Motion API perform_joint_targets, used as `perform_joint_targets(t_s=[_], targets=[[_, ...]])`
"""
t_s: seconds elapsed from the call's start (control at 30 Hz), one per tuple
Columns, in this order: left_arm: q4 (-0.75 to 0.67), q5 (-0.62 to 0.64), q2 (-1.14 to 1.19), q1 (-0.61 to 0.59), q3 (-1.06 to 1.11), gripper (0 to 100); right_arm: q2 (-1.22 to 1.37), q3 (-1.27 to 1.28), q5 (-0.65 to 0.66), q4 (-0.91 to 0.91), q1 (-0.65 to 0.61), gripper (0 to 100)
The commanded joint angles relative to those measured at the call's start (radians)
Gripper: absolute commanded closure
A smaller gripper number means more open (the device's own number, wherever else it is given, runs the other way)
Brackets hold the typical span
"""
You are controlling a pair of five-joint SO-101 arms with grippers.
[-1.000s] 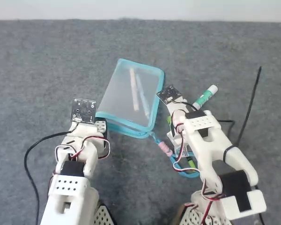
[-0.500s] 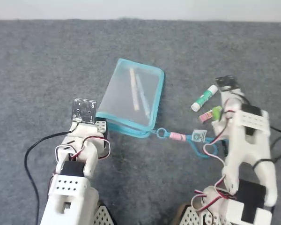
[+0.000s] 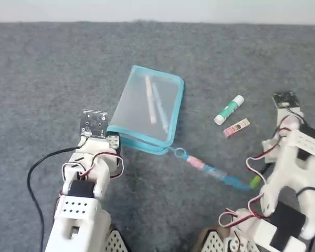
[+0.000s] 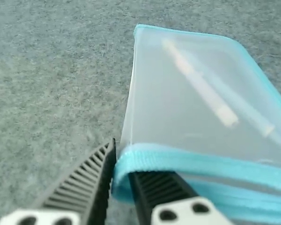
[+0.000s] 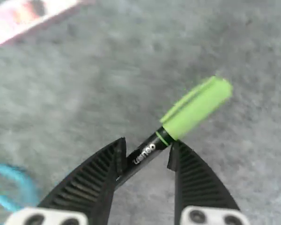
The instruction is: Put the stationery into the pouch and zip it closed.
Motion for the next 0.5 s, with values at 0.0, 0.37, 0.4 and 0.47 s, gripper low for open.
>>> perform_joint_targets(t_s=[0.0,0.37,0.4,0.47], targets=[[-0.017,0.017,-0.02,-0.005,-0.016,99,-0.058,-0.055,0.04,-0.018,0.041,85.1],[-0.011,0.017,-0.02,-0.006,-0.016,99,-0.07,-0.054,-0.084,0.16,0.01,85.0],[-0.011,0.017,-0.02,-0.006,-0.016,99,-0.064,-0.051,-0.138,0.202,0.002,85.0],[-0.011,0.017,-0.02,-0.006,-0.016,99,-0.058,-0.012,-0.195,0.226,-0.015,85.0]])
